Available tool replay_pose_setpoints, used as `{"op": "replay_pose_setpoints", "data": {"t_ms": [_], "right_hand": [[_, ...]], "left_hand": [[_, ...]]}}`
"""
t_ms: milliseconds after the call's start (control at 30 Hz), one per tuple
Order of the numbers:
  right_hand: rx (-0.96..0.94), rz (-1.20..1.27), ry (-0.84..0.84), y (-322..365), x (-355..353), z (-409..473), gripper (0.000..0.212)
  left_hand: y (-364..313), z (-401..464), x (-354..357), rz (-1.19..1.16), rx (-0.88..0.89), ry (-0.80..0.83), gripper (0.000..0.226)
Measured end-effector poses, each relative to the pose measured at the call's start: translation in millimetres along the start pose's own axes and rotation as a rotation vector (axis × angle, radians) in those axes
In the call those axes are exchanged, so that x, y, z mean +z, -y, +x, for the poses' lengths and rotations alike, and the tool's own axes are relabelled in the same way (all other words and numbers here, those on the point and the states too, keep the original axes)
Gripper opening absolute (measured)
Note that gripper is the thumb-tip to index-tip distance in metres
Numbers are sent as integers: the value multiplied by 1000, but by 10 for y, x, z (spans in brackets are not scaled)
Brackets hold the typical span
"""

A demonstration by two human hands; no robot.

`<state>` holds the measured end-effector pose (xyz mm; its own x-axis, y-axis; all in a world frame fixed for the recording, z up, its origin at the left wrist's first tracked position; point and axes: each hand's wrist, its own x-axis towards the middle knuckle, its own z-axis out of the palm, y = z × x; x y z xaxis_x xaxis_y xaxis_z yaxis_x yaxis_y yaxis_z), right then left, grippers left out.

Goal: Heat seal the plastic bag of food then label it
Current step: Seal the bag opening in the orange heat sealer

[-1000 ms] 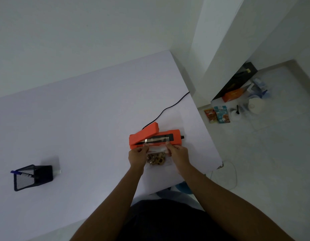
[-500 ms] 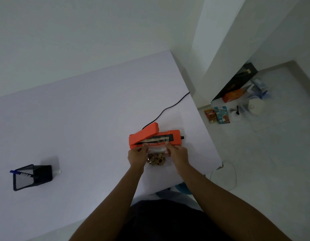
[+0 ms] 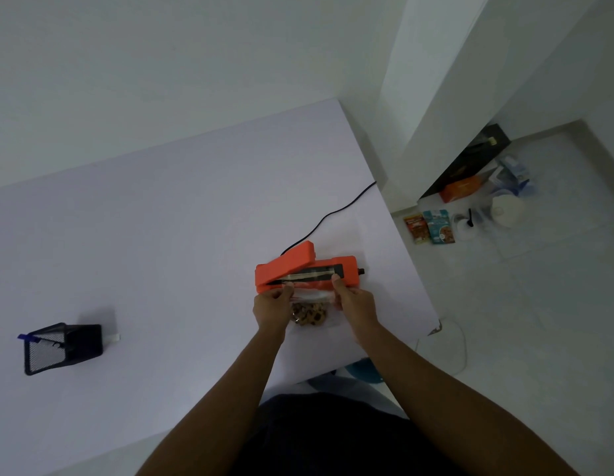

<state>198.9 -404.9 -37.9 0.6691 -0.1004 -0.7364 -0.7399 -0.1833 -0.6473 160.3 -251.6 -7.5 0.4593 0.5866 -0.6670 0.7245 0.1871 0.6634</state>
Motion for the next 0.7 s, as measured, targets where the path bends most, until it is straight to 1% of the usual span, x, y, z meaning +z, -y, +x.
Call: {"op": "replay_pose_setpoints", "data": {"t_ms": [67, 100, 167, 233, 300, 367, 467, 600, 700], "right_hand": [[-36, -104, -44, 44, -120, -38, 59], [-87, -163, -81, 74, -195, -65, 60], [-226, -210, -148, 171, -330, -141, 52], [-355, -186, -164, 344, -398, -271, 45], [-464, -159, -104, 587, -379, -439, 42], [-555, -138, 20, 819, -290, -586, 38], [-623, -171, 146, 1035, -93, -706, 33], [-617, -206, 182, 1111, 48, -728, 35], [-624, -177, 173, 1110, -9, -696, 26]], "left_hand": [[2, 6, 2, 0, -4, -4, 7], [6, 7, 1, -3, -6, -5, 6], [18, 15, 5, -11, -4, -4, 8], [30, 22, 11, -16, 0, -3, 12], [37, 30, 15, -7, 9, -10, 19], [40, 35, 14, 0, 12, -16, 24], [42, 33, 22, -1, 14, -23, 24], [44, 38, 39, -6, 21, -29, 22], [62, 57, 40, 2, 13, -32, 23]]}}
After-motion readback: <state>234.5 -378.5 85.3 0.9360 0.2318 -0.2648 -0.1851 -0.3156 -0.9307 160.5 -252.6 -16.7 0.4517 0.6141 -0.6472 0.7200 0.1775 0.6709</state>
